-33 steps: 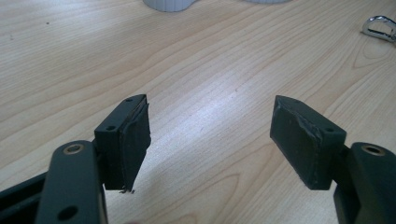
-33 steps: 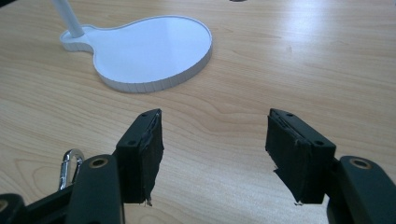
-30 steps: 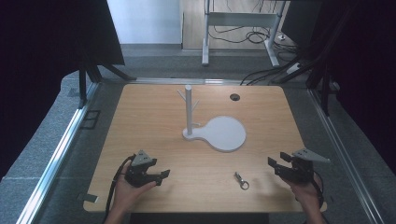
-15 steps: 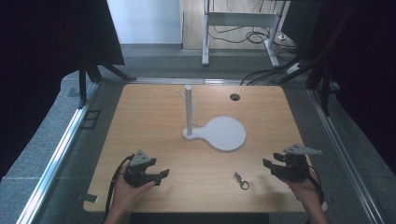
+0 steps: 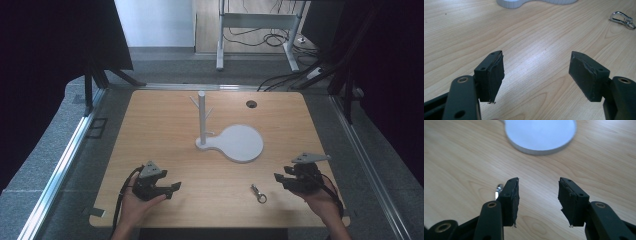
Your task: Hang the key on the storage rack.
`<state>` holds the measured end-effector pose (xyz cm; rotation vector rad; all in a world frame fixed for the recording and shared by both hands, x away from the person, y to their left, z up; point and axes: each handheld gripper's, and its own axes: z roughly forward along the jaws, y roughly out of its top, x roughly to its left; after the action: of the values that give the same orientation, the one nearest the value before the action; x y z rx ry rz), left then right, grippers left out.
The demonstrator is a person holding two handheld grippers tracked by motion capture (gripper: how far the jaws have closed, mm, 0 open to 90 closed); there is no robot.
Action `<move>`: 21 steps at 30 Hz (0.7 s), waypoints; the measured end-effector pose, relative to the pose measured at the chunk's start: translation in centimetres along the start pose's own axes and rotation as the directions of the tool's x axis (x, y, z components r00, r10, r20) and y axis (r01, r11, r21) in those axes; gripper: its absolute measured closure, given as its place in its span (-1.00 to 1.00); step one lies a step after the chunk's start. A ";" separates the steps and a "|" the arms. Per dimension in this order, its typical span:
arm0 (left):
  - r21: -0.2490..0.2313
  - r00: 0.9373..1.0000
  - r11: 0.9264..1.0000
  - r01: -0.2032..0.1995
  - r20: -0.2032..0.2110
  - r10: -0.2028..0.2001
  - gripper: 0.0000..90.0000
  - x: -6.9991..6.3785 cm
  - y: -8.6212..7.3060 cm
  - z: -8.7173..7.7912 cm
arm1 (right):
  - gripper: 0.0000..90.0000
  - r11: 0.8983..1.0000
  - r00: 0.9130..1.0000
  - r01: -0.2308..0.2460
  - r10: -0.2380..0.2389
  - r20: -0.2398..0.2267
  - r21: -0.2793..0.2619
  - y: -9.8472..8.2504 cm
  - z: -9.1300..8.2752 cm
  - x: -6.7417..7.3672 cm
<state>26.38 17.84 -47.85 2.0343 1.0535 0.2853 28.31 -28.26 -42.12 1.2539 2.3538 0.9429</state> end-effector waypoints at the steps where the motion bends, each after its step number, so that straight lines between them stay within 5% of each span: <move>1: 0.000 1.000 1.000 0.000 0.000 0.000 -0.36 0.0 0.0 0.0 | 0.14 1.000 1.000 0.000 0.000 0.000 0.000 0.0 0.0 0.0; 21: -0.005 1.000 1.000 -0.003 0.005 0.003 -0.36 -0.2 0.0 -0.1 | 0.24 0.987 0.993 0.105 -0.096 -0.074 0.122 1.4 2.3 3.3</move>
<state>26.26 17.73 -47.77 2.0314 1.0458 0.2841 28.53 -24.04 -42.72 1.1520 2.5384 0.8290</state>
